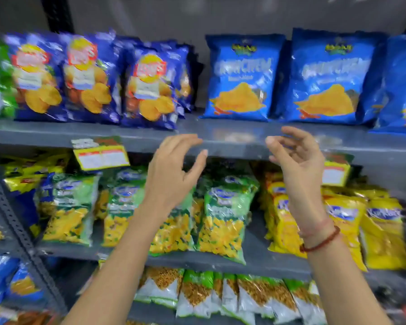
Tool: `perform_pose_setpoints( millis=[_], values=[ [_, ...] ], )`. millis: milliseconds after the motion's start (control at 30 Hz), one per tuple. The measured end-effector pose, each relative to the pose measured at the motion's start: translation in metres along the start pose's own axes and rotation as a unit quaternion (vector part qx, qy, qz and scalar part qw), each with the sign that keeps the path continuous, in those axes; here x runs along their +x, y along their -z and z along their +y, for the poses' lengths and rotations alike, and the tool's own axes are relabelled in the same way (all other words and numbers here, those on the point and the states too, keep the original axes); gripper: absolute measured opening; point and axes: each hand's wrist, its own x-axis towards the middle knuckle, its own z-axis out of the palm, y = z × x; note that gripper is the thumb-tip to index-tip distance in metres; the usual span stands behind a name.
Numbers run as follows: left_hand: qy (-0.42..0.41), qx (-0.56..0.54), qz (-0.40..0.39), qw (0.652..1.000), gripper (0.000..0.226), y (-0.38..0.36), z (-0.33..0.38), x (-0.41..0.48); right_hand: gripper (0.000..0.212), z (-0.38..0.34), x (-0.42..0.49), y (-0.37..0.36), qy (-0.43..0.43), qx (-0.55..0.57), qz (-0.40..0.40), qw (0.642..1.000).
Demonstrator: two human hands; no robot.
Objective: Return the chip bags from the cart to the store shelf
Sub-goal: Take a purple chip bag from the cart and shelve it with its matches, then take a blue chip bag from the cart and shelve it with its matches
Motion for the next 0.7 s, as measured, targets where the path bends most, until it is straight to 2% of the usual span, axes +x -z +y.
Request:
perform_pose_setpoints(
  millis=[133,267,533,633,700],
  values=[
    [-0.033,-0.098,-0.097,0.990,0.028,-0.084,0.058,-0.048,0.020,0.018,-0.045,0.101,-0.043,-0.072,0.060,0.995],
    [-0.008,-0.165,-0.264,0.950,0.028,-0.170,0.104,-0.109,0.020,0.045,-0.104,0.201,-0.135,-0.169,0.138,0.967],
    [0.003,-0.218,-0.520,0.826,0.029,-0.310,0.182,-0.216,0.023,0.105,-0.232,0.357,-0.343,-0.309,0.245,0.853],
    [-0.008,-0.218,-0.586,0.780,0.030,-0.352,0.208,-0.250,0.027,0.139,-0.272,0.397,-0.423,-0.327,0.278,0.798],
    [-0.021,-0.208,-0.631,0.747,0.031,-0.380,0.220,-0.271,0.033,0.165,-0.299,0.418,-0.491,-0.297,0.305,0.760]
  ],
)
